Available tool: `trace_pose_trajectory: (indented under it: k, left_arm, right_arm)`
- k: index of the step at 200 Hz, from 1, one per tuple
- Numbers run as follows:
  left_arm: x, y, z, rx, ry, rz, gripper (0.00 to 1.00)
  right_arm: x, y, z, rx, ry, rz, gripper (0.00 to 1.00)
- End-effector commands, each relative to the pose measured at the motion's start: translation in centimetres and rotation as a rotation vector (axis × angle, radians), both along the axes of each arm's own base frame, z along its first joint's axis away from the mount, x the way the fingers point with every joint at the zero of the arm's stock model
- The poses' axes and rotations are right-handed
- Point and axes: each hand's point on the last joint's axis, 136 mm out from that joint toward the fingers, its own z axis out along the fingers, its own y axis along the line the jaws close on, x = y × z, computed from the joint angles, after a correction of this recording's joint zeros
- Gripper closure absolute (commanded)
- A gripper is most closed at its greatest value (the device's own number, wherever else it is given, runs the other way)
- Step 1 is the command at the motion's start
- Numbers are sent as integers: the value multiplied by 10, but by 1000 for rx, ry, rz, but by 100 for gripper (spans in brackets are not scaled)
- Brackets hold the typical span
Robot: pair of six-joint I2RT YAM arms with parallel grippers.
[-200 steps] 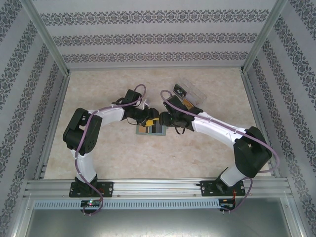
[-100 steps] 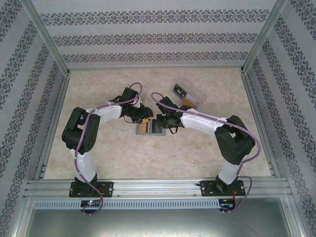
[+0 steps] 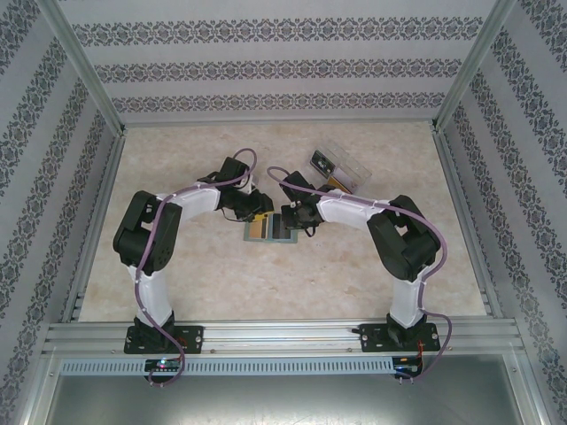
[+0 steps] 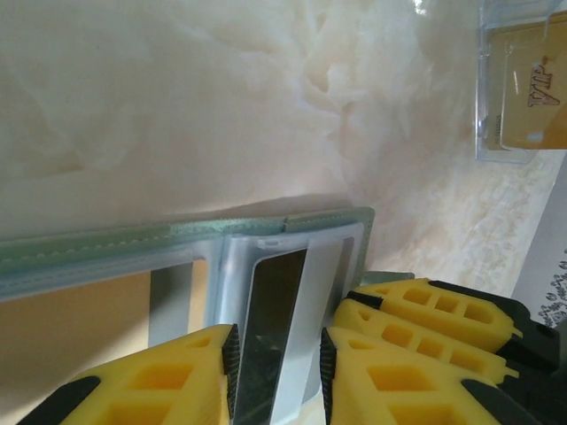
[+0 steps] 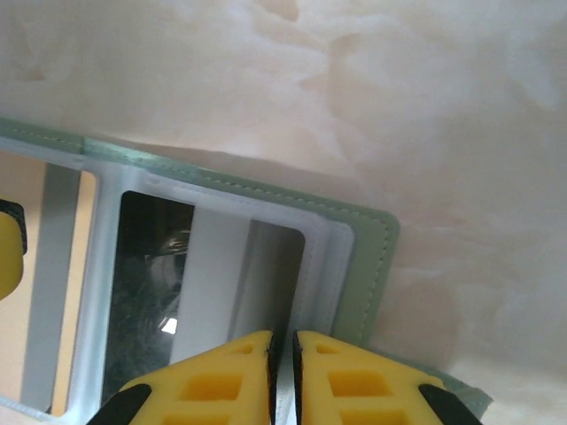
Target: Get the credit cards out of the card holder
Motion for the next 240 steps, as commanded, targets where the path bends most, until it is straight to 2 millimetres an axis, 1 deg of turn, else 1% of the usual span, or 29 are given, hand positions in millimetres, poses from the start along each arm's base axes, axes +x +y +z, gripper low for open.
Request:
trace_pose_trajectory:
  k: [1,25,46,84,134,168,188,240]
  left_arm:
    - [-5,-3,-8,31,14,-35,68]
    - [-7,-10,-12,10,32,-60,69]
    - [-8,-12,-15,22,39,-82,70]
    - [-8,-14,-17,13,40,-95,71]
    - [-9,-18,-10,-17,9,-130,74]
    - [-7,-22,-2,-86,-11,-139,76]
    - [-5,-20,0,-81,-19,-136,80]
    - [-6,-4,-7,-11,-10,-105,90]
  right_arm:
    - [4,2,-3,-1,9,19,84]
    - [-1,5,-10,35,34,19,84]
    - [-6,8,-15,54,62,31,84]
    - [-5,3,-18,34,69,18,84]
    - [-7,-2,-24,10,79,9,84]
    - [-9,-4,-27,2,84,3,84]
    - [-10,-5,-29,-3,88,2,84]
    - [-10,-8,-30,-13,85,-4,84]
